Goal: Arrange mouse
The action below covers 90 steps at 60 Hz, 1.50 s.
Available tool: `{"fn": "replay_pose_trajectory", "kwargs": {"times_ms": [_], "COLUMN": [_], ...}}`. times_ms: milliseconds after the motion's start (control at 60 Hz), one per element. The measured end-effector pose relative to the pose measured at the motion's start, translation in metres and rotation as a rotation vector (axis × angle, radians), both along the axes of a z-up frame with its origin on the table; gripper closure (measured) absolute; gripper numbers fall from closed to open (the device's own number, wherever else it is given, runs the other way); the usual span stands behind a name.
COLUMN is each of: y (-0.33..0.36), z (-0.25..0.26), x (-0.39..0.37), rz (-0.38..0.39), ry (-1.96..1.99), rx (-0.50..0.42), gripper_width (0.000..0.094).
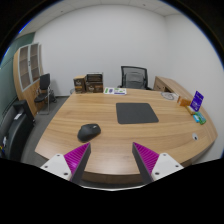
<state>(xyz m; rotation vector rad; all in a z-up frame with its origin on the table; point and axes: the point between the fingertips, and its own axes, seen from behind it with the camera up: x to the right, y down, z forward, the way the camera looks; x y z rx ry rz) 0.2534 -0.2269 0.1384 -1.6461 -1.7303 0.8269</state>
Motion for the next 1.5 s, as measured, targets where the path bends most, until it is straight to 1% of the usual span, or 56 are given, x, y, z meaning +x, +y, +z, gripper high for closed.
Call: {"fn": "replay_pose_trajectory", "kwargs": {"times_ms": [300, 517, 817, 1000, 1117, 1333, 1433, 1467, 1500], "y": [-0.064, -0.097, -0.118, -0.119, -0.123, -0.134, -0.142, -0.143, -0.142], "z": [-0.029, -0.074, -0.132, -0.142, -0.143, -0.15, -0.149, -0.149, -0.149], "x": [-0.027, -0.06, -0.117, -0.147, -0.166, -0.197, -0.209, -0.21, -0.211], "rz": [0.004, -0.022, -0.056, -0.054, -0.047, -0.012, 0.017, 0.022, 0.02], "ry": [-0.002, -0.037, -0.088, -0.087, -0.084, -0.082, -0.071, -0.07, -0.069], "rx": [-0.038, -0.055, -0.05, -0.034, -0.042, -0.056, -0.06, -0.064, -0.07], "gripper_width": [0.0068, 0.0071, 0.0071, 0.0071, 0.0073, 0.0087, 0.0115, 0.015, 0.0206]}}
